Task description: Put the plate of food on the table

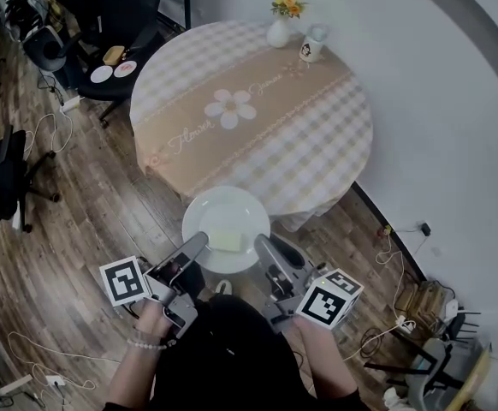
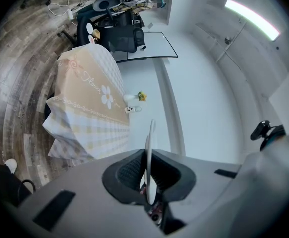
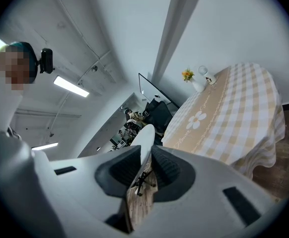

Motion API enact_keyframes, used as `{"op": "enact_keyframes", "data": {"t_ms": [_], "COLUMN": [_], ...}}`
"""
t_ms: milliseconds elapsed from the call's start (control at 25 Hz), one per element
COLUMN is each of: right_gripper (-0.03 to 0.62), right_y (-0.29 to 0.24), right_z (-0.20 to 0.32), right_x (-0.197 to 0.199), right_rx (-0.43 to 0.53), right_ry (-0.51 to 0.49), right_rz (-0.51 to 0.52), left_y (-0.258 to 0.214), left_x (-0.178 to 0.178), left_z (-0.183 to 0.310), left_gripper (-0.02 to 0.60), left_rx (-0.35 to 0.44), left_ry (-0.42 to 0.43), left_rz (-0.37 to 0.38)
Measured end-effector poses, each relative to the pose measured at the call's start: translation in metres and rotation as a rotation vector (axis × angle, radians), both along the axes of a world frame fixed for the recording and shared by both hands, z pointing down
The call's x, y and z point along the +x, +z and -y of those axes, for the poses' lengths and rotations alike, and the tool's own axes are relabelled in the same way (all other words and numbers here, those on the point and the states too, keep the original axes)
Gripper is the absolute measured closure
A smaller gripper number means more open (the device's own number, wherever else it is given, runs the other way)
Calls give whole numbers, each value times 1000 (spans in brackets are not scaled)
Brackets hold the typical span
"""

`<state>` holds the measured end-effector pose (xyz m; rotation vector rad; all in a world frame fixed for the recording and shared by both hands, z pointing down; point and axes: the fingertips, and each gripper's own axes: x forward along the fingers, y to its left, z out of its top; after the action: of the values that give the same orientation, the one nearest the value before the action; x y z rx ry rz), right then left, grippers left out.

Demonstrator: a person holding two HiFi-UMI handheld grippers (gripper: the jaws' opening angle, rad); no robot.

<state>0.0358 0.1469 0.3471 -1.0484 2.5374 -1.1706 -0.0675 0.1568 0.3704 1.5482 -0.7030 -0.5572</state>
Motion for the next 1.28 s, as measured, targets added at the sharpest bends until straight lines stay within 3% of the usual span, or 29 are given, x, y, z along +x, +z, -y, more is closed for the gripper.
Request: {"op": "enact_keyframes", "data": {"t_ms": [600, 1280], "right_gripper": [549, 553], "right_y": [5, -5], "right_z": [40, 182], "right_x": [19, 11], "right_rx": [-14, -6], "right_ry": [44, 188], "right_rz": [20, 15], "left_y": [3, -6], "left_x": [18, 11], "left_z": [42, 199], "left_gripper": [566, 566], "left_rx": [-17, -4], "left_ry": [27, 158], "left_rz": [9, 2]}}
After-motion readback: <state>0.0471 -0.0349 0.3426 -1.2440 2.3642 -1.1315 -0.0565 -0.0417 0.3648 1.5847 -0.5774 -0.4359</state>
